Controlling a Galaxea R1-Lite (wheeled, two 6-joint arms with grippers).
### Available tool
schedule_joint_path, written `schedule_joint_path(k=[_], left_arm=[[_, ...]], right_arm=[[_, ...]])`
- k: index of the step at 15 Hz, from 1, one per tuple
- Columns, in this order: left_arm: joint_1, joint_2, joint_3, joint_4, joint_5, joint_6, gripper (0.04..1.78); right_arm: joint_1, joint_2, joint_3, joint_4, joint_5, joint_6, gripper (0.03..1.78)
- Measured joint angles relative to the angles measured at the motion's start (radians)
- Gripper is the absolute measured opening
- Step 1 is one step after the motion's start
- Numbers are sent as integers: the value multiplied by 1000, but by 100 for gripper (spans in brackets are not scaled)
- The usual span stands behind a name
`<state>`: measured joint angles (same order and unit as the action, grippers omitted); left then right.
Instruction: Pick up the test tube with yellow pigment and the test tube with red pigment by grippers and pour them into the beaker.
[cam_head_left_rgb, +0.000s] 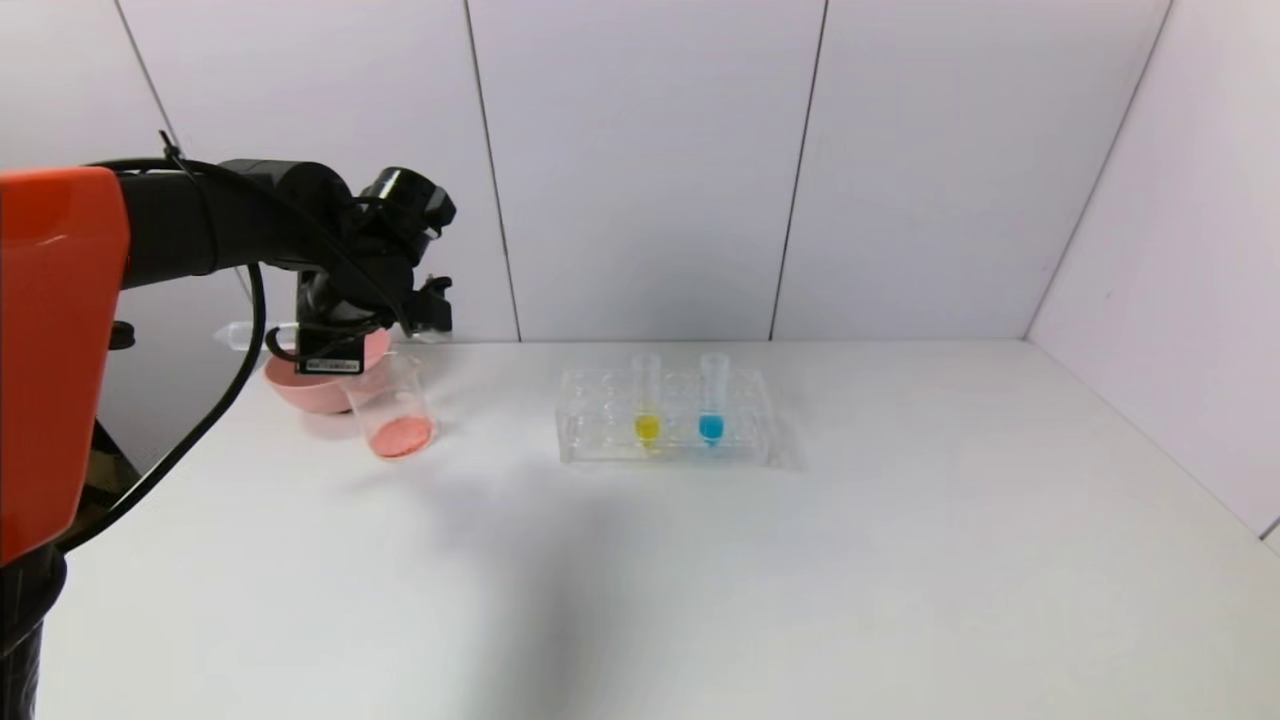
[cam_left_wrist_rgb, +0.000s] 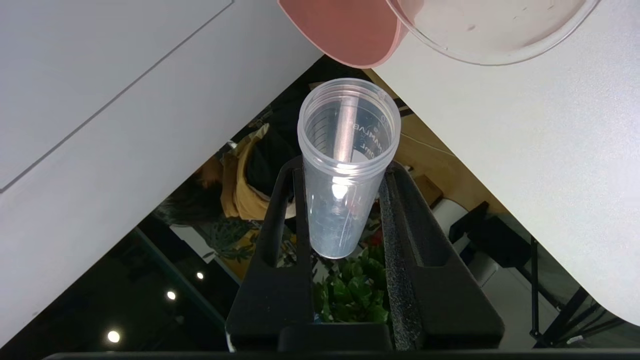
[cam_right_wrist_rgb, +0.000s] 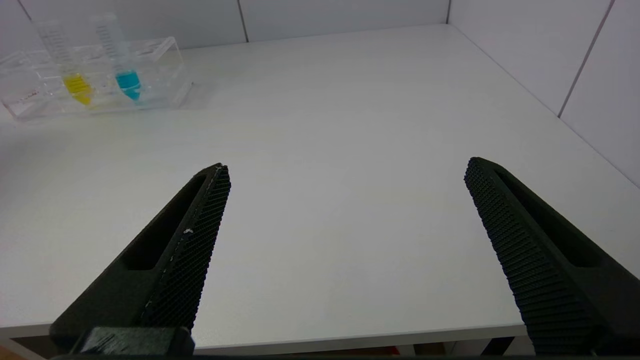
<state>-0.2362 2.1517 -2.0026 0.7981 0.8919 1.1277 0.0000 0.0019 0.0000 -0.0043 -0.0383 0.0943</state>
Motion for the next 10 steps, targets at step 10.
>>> schedule_joint_path(k=[10], left_arm=[[-31,13,0,-14,92,27,43]], right_arm=[[0,0,0,0,0,0,171]])
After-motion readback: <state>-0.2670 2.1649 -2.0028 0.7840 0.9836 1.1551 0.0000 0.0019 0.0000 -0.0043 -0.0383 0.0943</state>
